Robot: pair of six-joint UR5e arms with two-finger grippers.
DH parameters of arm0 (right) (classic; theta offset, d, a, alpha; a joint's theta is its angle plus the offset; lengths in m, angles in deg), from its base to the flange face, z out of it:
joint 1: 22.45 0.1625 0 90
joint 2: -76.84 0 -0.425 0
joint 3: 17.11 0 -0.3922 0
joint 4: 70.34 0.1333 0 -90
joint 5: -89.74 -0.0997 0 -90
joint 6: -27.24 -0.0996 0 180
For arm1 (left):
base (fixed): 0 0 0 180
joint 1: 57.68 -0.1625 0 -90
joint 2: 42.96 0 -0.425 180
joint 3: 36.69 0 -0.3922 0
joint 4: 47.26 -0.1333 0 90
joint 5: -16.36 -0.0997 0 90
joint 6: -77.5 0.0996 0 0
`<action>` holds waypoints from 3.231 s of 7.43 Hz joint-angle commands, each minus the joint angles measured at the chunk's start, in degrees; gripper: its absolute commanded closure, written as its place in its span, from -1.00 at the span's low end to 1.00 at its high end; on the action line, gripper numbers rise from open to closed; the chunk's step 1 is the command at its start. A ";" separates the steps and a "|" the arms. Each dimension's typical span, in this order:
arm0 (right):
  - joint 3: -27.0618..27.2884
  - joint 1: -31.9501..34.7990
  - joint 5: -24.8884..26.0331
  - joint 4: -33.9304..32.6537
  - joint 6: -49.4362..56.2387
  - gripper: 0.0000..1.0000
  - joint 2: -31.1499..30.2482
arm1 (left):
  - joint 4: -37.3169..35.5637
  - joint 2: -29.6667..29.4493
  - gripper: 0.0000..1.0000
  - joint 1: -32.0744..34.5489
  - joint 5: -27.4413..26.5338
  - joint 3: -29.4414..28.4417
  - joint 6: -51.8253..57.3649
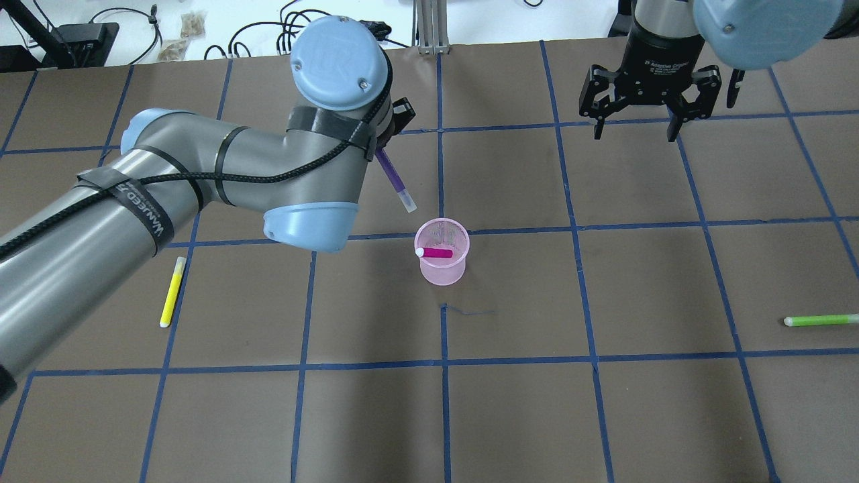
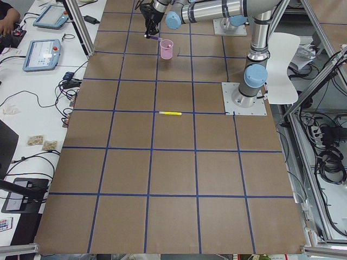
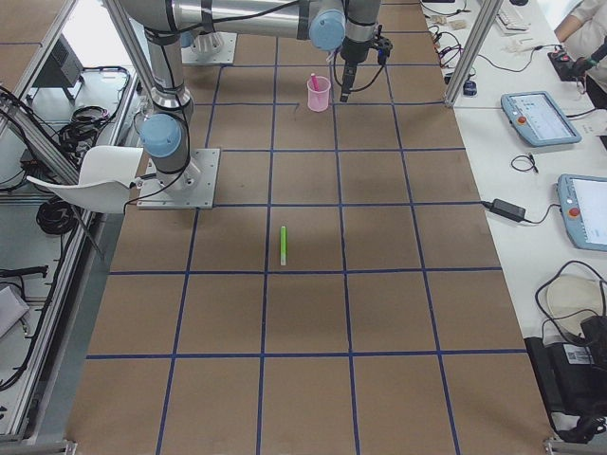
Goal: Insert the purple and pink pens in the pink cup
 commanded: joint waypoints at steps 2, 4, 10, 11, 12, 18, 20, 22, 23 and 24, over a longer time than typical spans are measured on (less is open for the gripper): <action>0.35 -0.58 0.15 -0.72 6.10 -1.00 -0.48 | -0.81 -1.86 1.00 2.54 -0.15 1.05 -6.93; 0.26 -0.93 -0.81 -1.67 7.34 -1.00 -1.09 | -1.26 -3.44 1.00 3.86 -1.46 1.48 -9.14; 1.75 -0.75 -3.01 -2.12 9.19 -1.00 -4.26 | -1.26 -5.91 0.91 7.20 -4.11 2.01 -14.24; 1.93 -0.75 -3.01 -2.73 8.84 -1.00 -4.17 | -1.26 -5.91 -0.17 7.21 -3.76 2.10 -14.34; 2.10 -0.75 -3.01 -3.35 8.84 -1.00 -4.17 | -1.26 -5.82 -0.98 7.56 -3.84 2.01 -14.42; 2.46 -1.19 -2.93 -4.40 9.19 -1.00 -3.91 | 2.58 -2.31 -1.00 0.65 1.76 -1.58 9.07; 2.54 -1.28 -2.93 -4.41 9.36 -1.00 -3.91 | 10.65 -0.38 -1.00 -6.99 12.55 -3.52 26.30; 2.54 -1.37 -2.93 -4.23 9.36 -1.00 -3.91 | 23.98 2.78 -1.00 -15.78 12.94 -4.49 29.32; 2.54 -1.28 -3.01 -4.15 9.10 -1.00 -4.00 | 28.41 4.62 -1.00 -18.69 12.42 -5.36 39.18; 2.46 -1.19 -3.10 -4.84 9.19 -1.00 -4.17 | 33.93 6.21 -1.00 -21.07 12.07 -5.63 43.10</action>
